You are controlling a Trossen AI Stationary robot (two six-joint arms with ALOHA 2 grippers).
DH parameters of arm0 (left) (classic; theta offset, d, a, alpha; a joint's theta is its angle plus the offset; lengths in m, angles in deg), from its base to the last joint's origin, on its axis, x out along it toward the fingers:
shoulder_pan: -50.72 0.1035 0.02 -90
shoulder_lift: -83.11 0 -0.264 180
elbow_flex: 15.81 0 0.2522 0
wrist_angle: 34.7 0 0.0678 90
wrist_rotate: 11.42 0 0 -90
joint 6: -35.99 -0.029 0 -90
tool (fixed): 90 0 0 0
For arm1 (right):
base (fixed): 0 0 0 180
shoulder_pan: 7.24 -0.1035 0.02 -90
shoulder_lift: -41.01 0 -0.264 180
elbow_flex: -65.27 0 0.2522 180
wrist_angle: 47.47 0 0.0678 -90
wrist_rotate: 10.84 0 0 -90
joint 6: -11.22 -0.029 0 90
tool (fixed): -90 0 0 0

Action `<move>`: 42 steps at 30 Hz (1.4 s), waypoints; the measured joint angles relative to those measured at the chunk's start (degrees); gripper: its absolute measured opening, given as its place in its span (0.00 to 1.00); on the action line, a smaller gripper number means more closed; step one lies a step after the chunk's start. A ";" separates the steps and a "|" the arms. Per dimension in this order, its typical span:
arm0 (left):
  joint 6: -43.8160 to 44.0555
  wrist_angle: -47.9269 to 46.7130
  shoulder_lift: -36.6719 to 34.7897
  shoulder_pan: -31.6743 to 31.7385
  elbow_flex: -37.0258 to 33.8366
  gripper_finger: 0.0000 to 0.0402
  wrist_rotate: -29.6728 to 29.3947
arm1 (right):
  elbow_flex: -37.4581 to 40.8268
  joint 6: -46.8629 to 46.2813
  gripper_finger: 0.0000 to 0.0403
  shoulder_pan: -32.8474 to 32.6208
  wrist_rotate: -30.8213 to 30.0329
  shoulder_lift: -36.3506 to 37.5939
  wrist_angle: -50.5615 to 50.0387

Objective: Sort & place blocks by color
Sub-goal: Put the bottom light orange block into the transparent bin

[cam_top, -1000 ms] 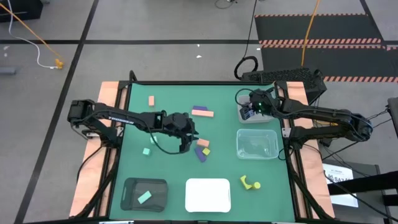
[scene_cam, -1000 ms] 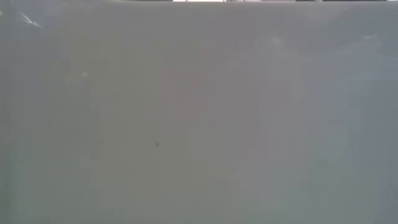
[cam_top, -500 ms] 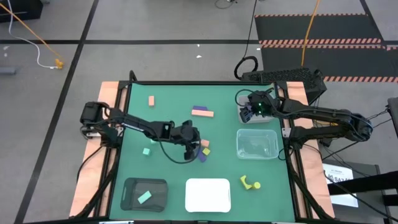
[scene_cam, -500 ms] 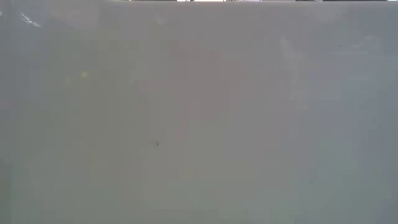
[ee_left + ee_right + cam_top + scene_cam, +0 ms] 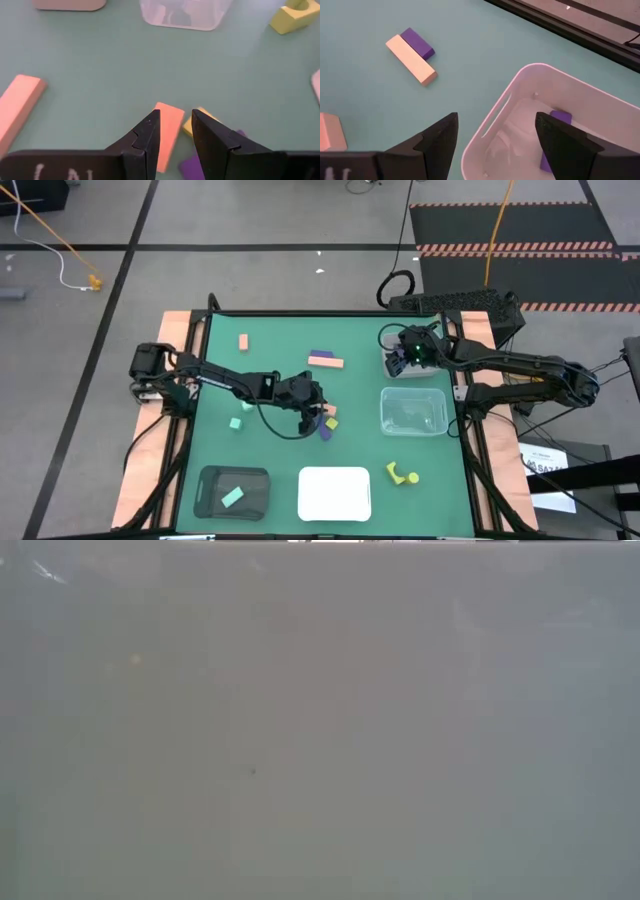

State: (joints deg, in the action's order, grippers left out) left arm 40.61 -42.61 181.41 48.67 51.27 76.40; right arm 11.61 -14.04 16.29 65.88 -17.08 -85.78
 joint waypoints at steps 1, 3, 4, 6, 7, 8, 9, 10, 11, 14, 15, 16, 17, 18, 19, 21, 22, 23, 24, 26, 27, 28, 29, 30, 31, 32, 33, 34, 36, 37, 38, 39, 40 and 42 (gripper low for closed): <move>0.09 0.00 0.00 0.20 0.00 0.27 -0.09 | 0.00 -0.44 0.64 0.00 0.00 0.00 0.01; -0.11 0.34 0.00 0.34 0.00 0.23 -0.17 | 0.00 -1.01 0.64 0.00 -0.01 0.00 0.03; -0.62 0.82 0.00 0.37 0.00 0.20 -0.15 | 0.00 -1.04 0.64 0.00 -0.02 0.00 0.04; -0.93 1.80 0.00 0.34 0.00 0.13 -0.13 | 0.00 -1.08 0.64 0.00 -0.02 0.00 0.04; -0.58 1.87 0.00 0.34 0.00 0.10 -0.12 | 0.00 -1.08 0.64 0.00 -0.02 0.00 0.04; -0.01 1.83 0.00 0.34 0.00 0.08 -0.12 | 0.00 -1.08 0.64 0.00 -0.02 0.00 0.04; 0.37 1.74 0.00 0.40 0.00 0.06 -0.13 | 0.00 -1.08 0.64 0.00 -0.02 0.00 0.04; 0.37 1.70 0.00 0.38 0.00 0.04 -0.13 | 0.00 -1.08 0.64 0.00 -0.02 0.00 0.04; -0.10 1.73 0.00 0.24 0.00 0.03 -0.15 | 0.00 -1.08 0.64 -0.01 -0.02 0.00 0.05; -2.46 1.73 0.00 -0.32 0.00 0.04 -0.17 | 0.00 -1.08 0.64 -0.02 -0.02 0.00 0.07; -3.01 1.73 0.00 -0.46 0.00 0.06 -0.15 | 0.00 -1.08 0.64 0.00 -0.02 0.00 0.07; -3.27 1.73 0.00 -0.73 0.00 0.08 -0.15 | 0.00 -1.08 0.64 0.00 0.00 0.00 0.07; -3.31 1.73 0.00 -0.84 0.00 0.11 -0.06 | 0.00 -1.08 0.64 0.00 0.00 0.00 0.07; -3.36 1.73 0.00 -0.98 0.00 0.13 0.01 | 0.00 -1.08 0.64 0.00 0.00 0.00 0.07; -3.43 1.73 0.00 -1.07 0.00 0.16 0.00 | 0.00 -1.08 0.64 0.00 0.00 0.00 0.07; -3.45 1.73 0.00 -1.13 0.00 0.23 -0.01 | 0.00 -1.09 0.64 0.00 0.02 0.00 0.07; -3.43 1.73 0.00 -1.13 0.00 0.26 -0.02 | 0.00 -1.10 0.64 -0.01 0.02 0.00 0.07; -3.43 1.73 0.01 -1.13 0.00 0.29 -0.02 | 0.00 -1.09 0.64 0.00 0.02 0.00 0.08; -3.45 1.91 0.37 -1.12 0.00 0.32 -0.02 | 0.00 -1.09 0.64 0.00 0.02 0.00 0.08; -3.43 2.37 1.40 -1.04 0.07 0.37 -0.02 | 0.00 -1.10 0.64 0.00 0.04 0.00 0.11; -3.43 2.15 2.17 -1.04 0.04 0.40 -0.02 | 0.00 -1.10 0.64 0.00 0.04 0.00 0.13; -3.44 2.91 3.24 -1.04 0.04 0.42 -0.04 | 0.00 -1.10 0.64 0.00 0.09 0.00 0.27; -3.69 3.68 4.36 -1.04 0.04 0.44 -0.05 | 0.00 -1.10 0.64 0.00 0.10 0.00 0.38; -4.58 3.72 5.35 -1.04 0.04 0.46 -0.07 | -0.01 -1.10 0.64 0.00 0.12 0.00 0.38; -5.80 3.40 6.10 -1.04 0.02 0.48 -0.12 | 0.00 -1.11 0.64 0.00 0.39 0.00 0.38; -7.00 3.36 6.76 -1.04 0.00 0.50 -0.30 | -0.02 -1.12 0.64 0.00 1.03 0.00 0.41; -7.73 3.76 7.17 -1.04 0.00 0.51 -0.50 | -0.02 -1.12 0.64 0.00 1.48 -0.01 0.40; -8.22 3.78 7.26 -1.02 0.02 0.52 -0.81 | -0.01 -1.12 0.64 0.00 1.57 -0.01 0.42; -8.70 4.03 7.26 -0.95 0.00 0.54 -0.90 | -0.02 -1.12 0.64 0.00 1.57 0.00 0.66; -8.93 4.23 7.26 -0.91 0.02 0.55 -0.92 | -0.02 -1.12 0.64 -0.02 1.57 -0.02 0.68; -9.20 4.34 7.26 -0.77 0.02 0.55 -0.90 | -0.02 -1.12 0.64 0.00 1.56 -0.01 0.69; -9.48 4.62 7.26 -0.63 0.02 0.55 -0.92 | -0.02 -1.10 0.64 0.00 1.55 -0.02 0.86; -9.52 4.95 7.26 -0.43 0.02 0.55 -0.90 | -0.02 -1.08 0.64 0.00 1.55 0.00 1.04; -9.53 5.02 7.23 0.12 0.02 0.56 -0.90 | -0.02 -1.05 0.64 0.00 1.57 -0.01 1.28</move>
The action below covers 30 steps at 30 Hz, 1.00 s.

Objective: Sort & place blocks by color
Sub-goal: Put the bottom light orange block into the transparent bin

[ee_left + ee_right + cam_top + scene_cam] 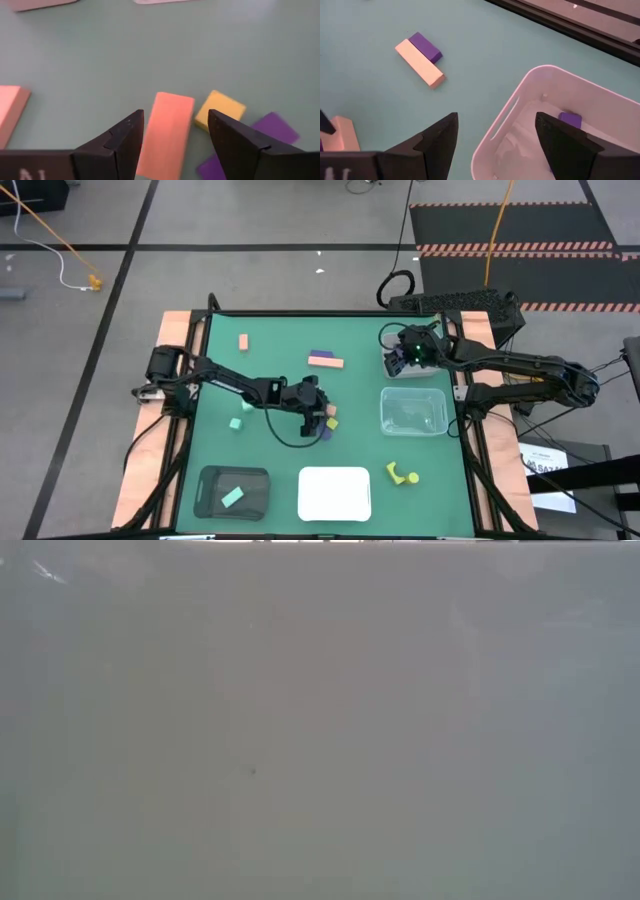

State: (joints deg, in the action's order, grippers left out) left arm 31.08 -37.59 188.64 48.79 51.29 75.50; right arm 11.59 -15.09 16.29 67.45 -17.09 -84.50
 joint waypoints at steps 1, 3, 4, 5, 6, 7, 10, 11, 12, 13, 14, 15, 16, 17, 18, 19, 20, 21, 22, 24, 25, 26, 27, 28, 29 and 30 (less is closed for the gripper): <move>-0.01 -0.17 0.00 0.35 0.00 0.56 -0.01 | 0.00 0.04 0.64 0.00 -0.01 0.00 0.20; -0.02 -0.70 0.00 1.17 0.00 0.56 -0.01 | 0.00 0.10 0.64 0.00 0.01 0.01 0.66; 0.02 -0.70 0.00 1.57 0.00 0.56 -0.01 | 0.00 0.13 0.64 0.00 0.01 -0.01 0.94; 0.31 -0.72 0.00 2.03 0.00 0.56 0.04 | 0.00 0.15 0.64 -0.01 0.01 -0.01 1.20; 0.86 -0.72 0.00 2.45 0.00 0.56 0.66 | 0.00 0.21 0.64 0.00 0.01 0.01 1.33; 1.19 -0.72 0.00 2.84 0.00 0.56 2.01 | 0.01 0.42 0.64 0.00 0.01 0.00 1.55; 1.82 -1.63 0.00 3.52 0.00 0.56 5.67 | 0.01 0.61 0.64 0.00 0.01 0.00 2.03; 1.57 -2.36 0.00 3.54 0.00 0.56 6.11 | 0.02 0.61 0.64 0.00 0.01 -0.01 2.04; 1.28 -3.08 0.00 3.52 0.00 0.56 6.12 | 0.00 0.61 0.64 0.00 0.01 0.01 2.02; 0.90 -3.62 0.00 3.52 0.00 0.56 6.15 | 0.00 0.61 0.64 0.00 0.01 -0.01 2.04; 0.81 -3.98 0.00 3.52 0.00 0.56 6.24 | 0.02 0.65 0.64 0.00 0.01 -0.01 2.04; 0.73 -4.27 0.00 3.52 0.00 0.56 6.26 | 0.01 1.00 0.64 -0.01 0.01 0.00 2.03; 0.66 -4.68 0.00 3.52 0.00 0.56 6.26 | 0.01 1.43 0.64 0.00 0.01 0.00 2.04; 0.48 -5.13 0.00 3.53 0.00 0.56 6.25 | 0.02 1.65 0.64 -0.02 0.01 0.01 2.04; 0.18 -5.40 0.09 3.55 0.00 0.56 6.20 | 0.02 1.78 0.64 0.00 0.01 0.00 2.04; -0.24 -5.17 0.48 3.63 0.00 0.56 6.00 | 0.02 1.84 0.64 0.00 0.01 -0.01 2.03; -0.56 -4.88 0.88 3.78 0.02 0.56 5.84 | 0.02 1.88 0.64 0.00 0.01 -0.01 2.02; -0.50 -5.17 1.17 3.90 0.01 0.56 5.82 | 0.02 1.90 0.64 0.00 0.01 -0.01 2.04; -0.07 -5.04 1.45 3.98 0.00 0.56 5.83 | 0.02 1.90 0.64 0.00 -0.02 -0.01 2.04; 0.62 -4.48 2.55 4.12 0.10 0.55 6.45 | 0.02 1.90 0.64 0.00 -0.03 0.01 2.03; 0.63 -4.70 3.00 4.14 0.05 0.53 7.37 | 0.02 1.90 0.64 0.00 -0.04 0.00 2.03; 0.46 -4.86 3.15 4.18 0.11 0.51 8.11 | 0.02 1.90 0.64 0.00 -0.04 0.00 2.02; 0.18 -4.56 3.49 4.17 0.11 0.49 8.67 | 0.02 1.90 0.64 0.00 -0.04 0.01 2.02; 0.04 -4.45 3.54 4.00 0.11 0.46 8.64 | 0.02 1.90 0.64 0.00 -0.04 0.01 2.02; 0.07 -4.35 3.56 3.94 0.11 0.41 8.75 | 0.02 1.88 0.64 0.00 -0.04 0.01 2.04; 0.16 -4.18 3.58 3.91 0.11 0.37 8.78 | 0.02 1.66 0.64 0.00 -0.05 0.01 2.13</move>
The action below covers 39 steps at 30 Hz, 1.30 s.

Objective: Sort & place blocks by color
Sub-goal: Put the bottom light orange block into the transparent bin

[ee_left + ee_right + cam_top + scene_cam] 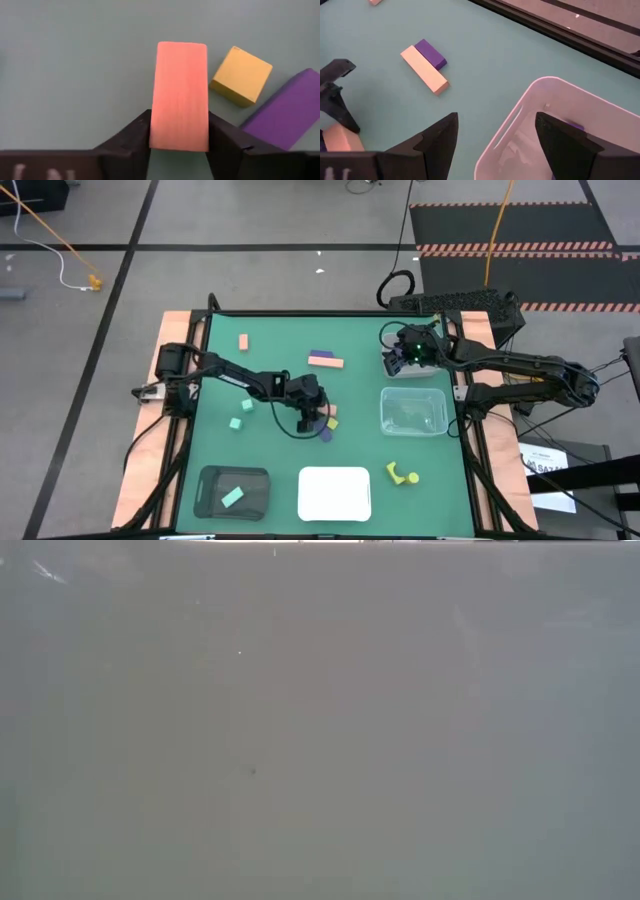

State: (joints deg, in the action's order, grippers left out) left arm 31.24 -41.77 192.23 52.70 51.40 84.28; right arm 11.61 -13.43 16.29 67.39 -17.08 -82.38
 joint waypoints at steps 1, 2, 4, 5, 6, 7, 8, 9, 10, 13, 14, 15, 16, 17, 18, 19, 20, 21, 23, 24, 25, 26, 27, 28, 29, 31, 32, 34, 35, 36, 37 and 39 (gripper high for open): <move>0.44 0.29 0.00 0.00 0.00 0.33 -0.01 | 0.00 -0.08 0.64 0.00 -0.02 -0.01 0.04; 0.97 0.65 0.00 0.00 -0.02 0.33 -0.05 | 0.00 -0.12 0.64 -0.01 -0.02 0.00 0.05; 2.89 0.81 -0.57 -0.02 -0.09 0.33 -0.73 | 0.00 -0.15 0.64 0.00 -0.02 -0.02 0.41; 4.07 0.88 -0.76 0.07 -0.02 0.33 -1.48 | 0.00 -0.15 0.64 0.00 -0.02 -0.02 0.61; 5.18 0.89 -1.23 0.19 0.07 0.33 -2.59 | 0.00 -0.15 0.64 0.00 -0.02 -0.02 0.76; 6.29 0.92 -1.90 0.49 0.12 0.33 -3.24 | 0.02 -0.13 0.64 0.00 -0.02 0.00 1.18; 7.43 1.56 -2.64 0.87 0.13 0.33 -4.07 | 0.02 -0.13 0.64 0.00 0.02 0.00 1.88; 8.49 2.73 -3.55 1.34 0.27 0.33 -4.35 | 0.02 -0.04 0.64 0.00 0.02 0.00 2.87; 9.52 3.64 -4.52 1.74 0.33 0.33 -4.48 | 0.02 0.09 0.64 0.00 0.03 -0.01 3.76; 12.77 6.99 -7.22 2.85 0.34 0.33 -4.77 | 0.02 0.24 0.64 -0.01 0.04 -0.01 7.27; 13.86 8.31 -8.25 3.16 0.35 0.33 -4.74 | 0.02 0.24 0.64 -0.02 0.17 -0.02 8.44; 15.03 9.36 -9.45 3.40 0.33 0.33 -4.72 | 0.02 0.24 0.64 -0.02 1.19 0.00 9.90; 16.10 11.14 -10.53 3.62 0.33 0.33 -4.71 | 0.02 0.28 0.64 0.00 2.57 -0.02 11.48; 16.76 13.98 -11.28 3.80 0.39 0.33 -4.73 | 0.02 0.26 0.64 0.00 4.27 0.00 12.88; 17.49 16.08 -12.22 3.94 0.46 0.33 -4.80 | 0.02 0.24 0.64 0.00 6.64 -0.01 14.64; 18.35 17.08 -13.24 4.04 0.43 0.33 -4.93 | 0.02 0.30 0.64 -0.04 8.99 -0.01 16.64; 19.13 19.26 -14.00 4.05 0.36 0.33 -5.35 | 0.02 0.26 0.64 -0.24 11.68 -0.02 18.76; 19.84 21.74 -14.56 3.93 0.36 0.33 -5.90 | 0.03 0.35 0.64 -0.52 14.11 -0.01 21.00; 20.78 25.41 -16.00 3.72 0.37 0.33 -6.98 | 0.04 1.59 0.64 -1.65 17.81 0.00 26.01; 21.12 27.06 -16.68 3.52 0.37 0.33 -7.52 | 0.04 2.57 0.64 -2.33 19.45 -0.01 28.65; 21.43 29.22 -17.14 3.37 0.37 0.33 -8.13 | 0.04 3.63 0.64 -3.07 20.81 -0.02 31.29; 21.44 31.14 -17.60 3.19 0.39 0.33 -8.97 | 0.04 4.70 0.64 -3.95 21.83 -0.01 33.90; 21.43 32.18 -18.18 3.12 0.39 0.33 -9.54 | 0.04 5.71 0.64 -4.68 22.49 -0.02 36.39; 21.42 33.31 -18.62 2.97 0.39 0.33 -10.10 | 0.04 6.75 0.64 -5.57 22.57 -0.01 38.61; 21.38 34.61 -18.86 2.81 0.39 0.33 -10.45 | 0.04 7.75 0.64 -6.43 22.56 -0.02 40.79; 21.40 37.20 -19.14 2.54 0.39 0.33 -10.97 | 0.04 9.55 0.64 -7.88 22.49 -0.02 44.65; 21.44 38.43 -19.17 2.40 0.39 0.33 -11.10 | 0.04 10.19 0.64 -8.54 22.46 0.00 46.39; 21.44 40.82 -19.15 1.92 0.39 0.33 -11.15 | 0.04 10.45 0.64 -9.58 22.22 -0.09 49.84; 21.44 41.54 -19.17 1.62 0.39 0.33 -11.37 | 0.04 10.40 0.64 -10.17 22.16 -0.43 51.59; 21.44 41.61 -19.19 1.35 0.39 0.33 -11.95 | 0.04 10.34 0.64 -10.71 22.10 -0.96 53.32; 21.44 41.51 -19.19 1.08 0.39 0.33 -12.49 | 0.04 10.13 0.64 -11.19 22.07 -1.45 54.66; 21.44 41.33 -19.11 0.54 0.39 0.33 -13.50 | 0.04 9.47 0.64 -12.17 22.01 -2.85 57.43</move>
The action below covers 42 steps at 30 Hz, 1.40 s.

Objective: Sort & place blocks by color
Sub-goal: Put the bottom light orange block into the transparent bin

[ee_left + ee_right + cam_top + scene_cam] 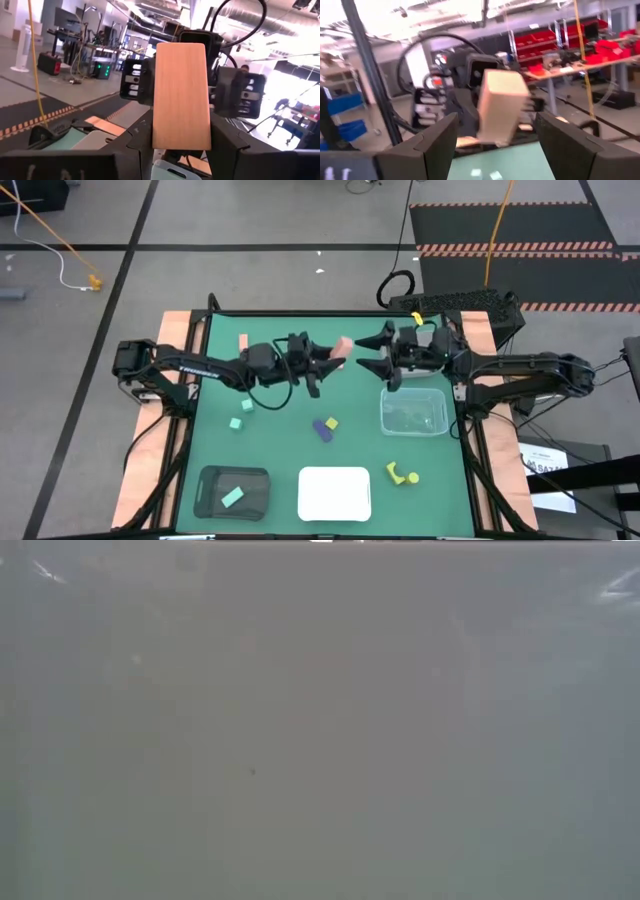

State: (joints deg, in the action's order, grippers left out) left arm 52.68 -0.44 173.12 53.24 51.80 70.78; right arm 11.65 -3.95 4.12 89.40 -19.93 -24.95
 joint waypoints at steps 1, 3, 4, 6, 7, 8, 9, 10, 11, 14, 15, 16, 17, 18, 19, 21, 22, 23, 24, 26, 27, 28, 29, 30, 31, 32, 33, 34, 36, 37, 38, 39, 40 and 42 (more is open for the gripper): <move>-0.10 0.03 0.00 -0.16 0.00 0.33 -0.24 | 0.00 -0.42 0.64 -0.36 -0.09 -0.99 2.00; -0.89 0.24 -0.01 -0.42 0.00 0.33 -0.35 | 0.00 -0.70 0.64 -1.12 -1.55 -2.91 4.24; -1.15 0.22 -0.01 -0.54 0.00 0.33 -0.39 | 0.00 -0.74 0.64 -1.47 -2.37 -4.12 5.18; -1.33 0.10 -0.01 -0.71 0.00 0.33 -0.41 | 0.00 -0.84 0.64 -1.95 -2.99 -6.47 8.22; -1.37 0.10 -0.01 -0.73 0.00 0.33 -0.41 | 0.00 -1.24 0.64 -2.09 -2.97 -7.44 9.94; -1.38 0.05 -0.01 -0.83 0.00 0.33 -0.41 | 0.00 -1.90 0.64 -2.23 -2.97 -8.41 12.34; -1.39 -0.03 -0.01 -0.91 0.00 0.33 -0.41 | 0.00 -2.79 0.64 -2.39 -2.97 -9.41 14.98; -1.44 -0.17 -0.01 -0.99 0.00 0.33 -0.41 | 0.00 -3.71 0.64 -2.48 -2.97 -10.37 17.05; -1.54 -0.25 -0.01 -1.13 0.00 0.33 -0.41 | 0.00 -4.78 0.64 -2.49 -2.97 -11.23 18.90; -2.01 -0.30 -0.01 -1.48 0.00 0.33 -0.39 | 0.00 -8.78 0.63 -2.49 -2.97 -13.58 22.89; -2.12 -0.30 -0.01 -1.54 0.00 0.33 -0.39 | 0.00 -10.14 0.62 -2.47 -2.97 -14.08 23.48; -2.33 -0.34 -0.01 -1.56 0.00 0.33 -0.39 | 0.00 -11.22 0.61 -2.47 -2.98 -14.47 23.55; -2.50 -0.34 -0.01 -1.56 0.00 0.33 -0.38 | 0.00 -12.16 0.59 -2.49 -2.97 -14.93 23.51; -2.50 -0.34 -0.01 -1.55 0.00 0.33 -0.38 | 0.00 -12.98 0.57 -2.49 -2.95 -15.43 23.53; -2.51 -0.42 -0.01 -1.54 -0.01 0.33 -0.41 | 0.00 -14.07 0.55 -2.49 -2.96 -15.80 23.59; -2.43 -0.55 -0.01 -1.54 -0.02 0.33 -0.40 | 0.00 -15.75 0.49 -2.49 -3.07 -16.24 23.73; -2.42 -0.71 -0.01 -1.54 -0.02 0.33 -0.54 | 0.00 -16.55 0.45 -2.48 -3.11 -16.44 23.98; -2.25 -0.82 -0.01 -1.54 -0.03 0.33 -0.84 | 0.00 -16.98 0.42 -2.47 -3.10 -16.57 24.04; -1.94 -0.82 -0.01 -1.52 -0.04 0.33 -0.92 | 0.00 -17.19 0.38 -2.47 -3.08 -16.60 24.04; -1.24 -0.80 -0.04 -1.50 -0.04 0.33 -1.07 | 0.00 -17.48 0.35 -2.45 -3.02 -16.61 24.05; -0.92 -0.82 -0.04 -1.50 -0.04 0.33 -1.07 | 0.00 -17.61 0.35 -2.45 -3.04 -16.60 24.04; -0.58 -0.93 -0.05 -1.50 -0.04 0.33 -1.05 | 0.00 -17.65 0.35 -2.45 -3.04 -16.43 23.98; -0.17 -1.19 -0.06 -1.50 -0.04 0.33 -0.95 | 0.00 -17.80 0.35 -2.45 -3.04 -16.26 23.72; 0.25 -1.36 -0.06 -1.52 -0.04 0.33 -0.91 | 0.00 -17.97 0.35 -2.45 -3.04 -16.21 23.60; 0.54 -1.54 -0.08 -1.52 -0.04 0.33 -0.88 | 0.00 -18.04 0.35 -2.45 -3.04 -16.19 23.60; 0.93 -1.63 -0.08 -1.50 -0.04 0.33 -0.82 | 0.00 -18.18 0.35 -2.45 -3.04 -15.91 23.36; 1.46 -1.63 -0.08 -1.50 -0.04 0.35 -0.65 | 0.00 -18.26 0.35 -2.45 -3.03 -15.52 22.86; 1.92 -1.64 -0.08 -1.52 -0.02 0.39 -0.46 | 0.00 -18.39 0.35 -2.47 -3.05 -15.33 22.53; 2.67 -1.69 -0.08 -1.54 -0.02 0.49 0.22 | 0.00 -18.66 0.30 -2.43 -3.01 -14.72 21.56; 2.89 -1.73 -0.07 -1.57 0.00 0.54 0.34 | 0.00 -18.62 0.28 -2.27 -2.86 -13.96 20.01; 2.96 -1.81 -0.05 -1.59 0.02 0.59 0.64 | 0.00 -18.45 0.28 -2.04 -2.87 -13.34 18.52; 3.16 -2.11 -0.04 -1.59 0.02 0.64 0.66 | 0.00 -17.90 0.28 -1.97 -2.86 -12.81 17.02; 3.71 -2.35 -0.01 -1.59 0.02 0.67 0.70 | 0.00 -17.08 0.28 -1.84 -2.86 -12.12 15.00; 5.13 -2.89 0.14 -1.59 0.02 0.73 0.54 | -0.02 -15.42 0.28 -1.60 -2.90 -10.17 10.87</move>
State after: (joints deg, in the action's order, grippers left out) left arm 57.81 -3.32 173.26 51.65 51.82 71.32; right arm 11.63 -19.37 2.52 86.50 -30.10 -14.08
